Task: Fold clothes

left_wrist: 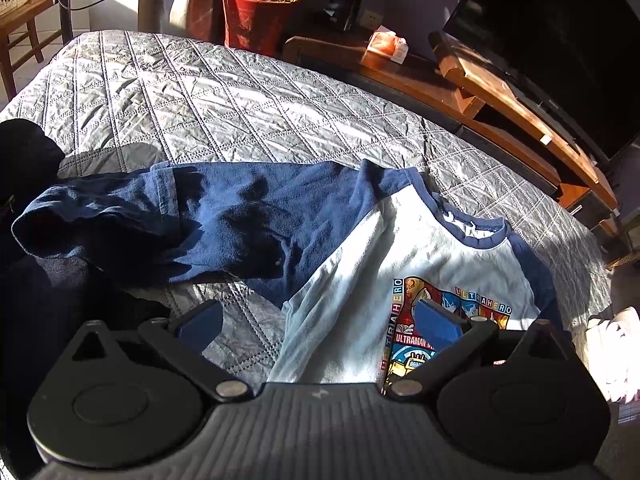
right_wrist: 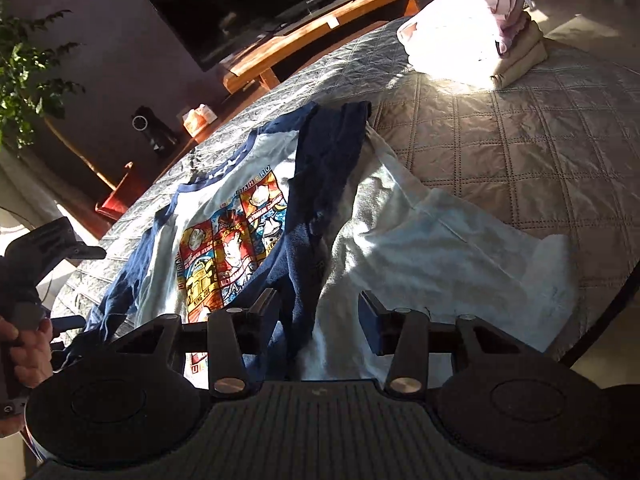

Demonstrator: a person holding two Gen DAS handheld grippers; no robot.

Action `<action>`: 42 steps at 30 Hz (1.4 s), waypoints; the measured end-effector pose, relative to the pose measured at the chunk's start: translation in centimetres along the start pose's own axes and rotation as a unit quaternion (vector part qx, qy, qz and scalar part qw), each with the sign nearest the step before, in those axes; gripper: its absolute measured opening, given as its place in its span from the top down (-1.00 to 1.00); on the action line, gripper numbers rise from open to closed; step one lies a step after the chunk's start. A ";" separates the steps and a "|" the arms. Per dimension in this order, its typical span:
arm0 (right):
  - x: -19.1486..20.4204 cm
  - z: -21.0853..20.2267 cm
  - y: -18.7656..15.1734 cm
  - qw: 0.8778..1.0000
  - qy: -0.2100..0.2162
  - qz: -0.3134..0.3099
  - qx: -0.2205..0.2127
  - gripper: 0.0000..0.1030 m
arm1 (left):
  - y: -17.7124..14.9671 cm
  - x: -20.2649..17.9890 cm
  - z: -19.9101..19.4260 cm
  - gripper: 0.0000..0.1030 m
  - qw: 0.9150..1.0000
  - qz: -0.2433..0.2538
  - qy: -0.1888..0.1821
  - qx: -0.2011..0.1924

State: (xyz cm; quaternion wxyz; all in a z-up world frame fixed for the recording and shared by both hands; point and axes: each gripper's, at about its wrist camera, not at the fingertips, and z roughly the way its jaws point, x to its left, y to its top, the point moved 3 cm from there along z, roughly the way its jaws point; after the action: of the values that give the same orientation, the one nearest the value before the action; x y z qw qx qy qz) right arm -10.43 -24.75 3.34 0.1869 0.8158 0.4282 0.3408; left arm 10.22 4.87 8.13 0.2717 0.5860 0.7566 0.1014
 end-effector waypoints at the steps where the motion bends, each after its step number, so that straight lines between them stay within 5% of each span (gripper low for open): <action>1: 0.1 0.6 0.1 1.000 -0.012 -0.016 -0.005 -0.07 | 0.0 0.1 -0.1 -0.97 1.000 0.000 -0.001 -0.001; 7: 0.5 4.1 0.4 0.993 -0.073 -0.095 -0.023 -0.08 | 0.2 0.7 -0.5 -0.97 1.000 -0.002 -0.003 -0.002; 13: 3.1 4.6 -2.2 0.981 -0.023 -0.188 0.033 -0.11 | 0.5 1.3 -1.1 -0.97 1.000 -0.009 -0.008 -0.008; 17: 5.3 2.3 -4.8 0.962 0.000 -0.267 0.048 -0.37 | 0.5 1.4 -1.1 -0.97 1.000 -0.008 -0.007 -0.008; 22: 5.5 -0.9 -5.5 0.964 0.019 -0.262 0.030 -0.50 | 0.3 1.3 -1.1 -0.97 1.000 -0.005 -0.006 -0.006; 27: 3.4 1.0 -5.9 0.986 0.023 -0.149 0.075 -0.37 | 0.2 1.2 -1.0 -0.97 1.000 -0.002 -0.006 -0.004; 31: 6.1 0.6 -7.8 0.967 0.032 -0.248 0.052 -0.37 | 0.2 1.2 -1.0 -0.97 1.000 -0.002 -0.007 -0.004; 35: 9.2 -0.5 -9.4 0.932 0.053 -0.358 0.028 -0.35 | 0.3 1.2 -1.0 -0.97 1.000 -0.004 -0.008 -0.004; 38: 8.2 -0.4 -8.6 0.951 0.048 -0.302 0.040 -0.36 | 0.2 1.2 -0.9 -0.97 1.000 -0.004 -0.008 -0.003; 42: 4.4 0.5 -7.1 0.987 0.058 -0.124 0.081 -0.38 | 0.2 1.1 -1.0 -0.97 1.000 -0.001 -0.009 -0.004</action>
State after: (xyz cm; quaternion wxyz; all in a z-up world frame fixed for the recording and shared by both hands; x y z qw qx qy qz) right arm -12.39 -17.09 0.49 0.1361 0.7479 0.5619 0.3260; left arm 9.66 6.15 8.69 0.2807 0.5851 0.7544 0.0985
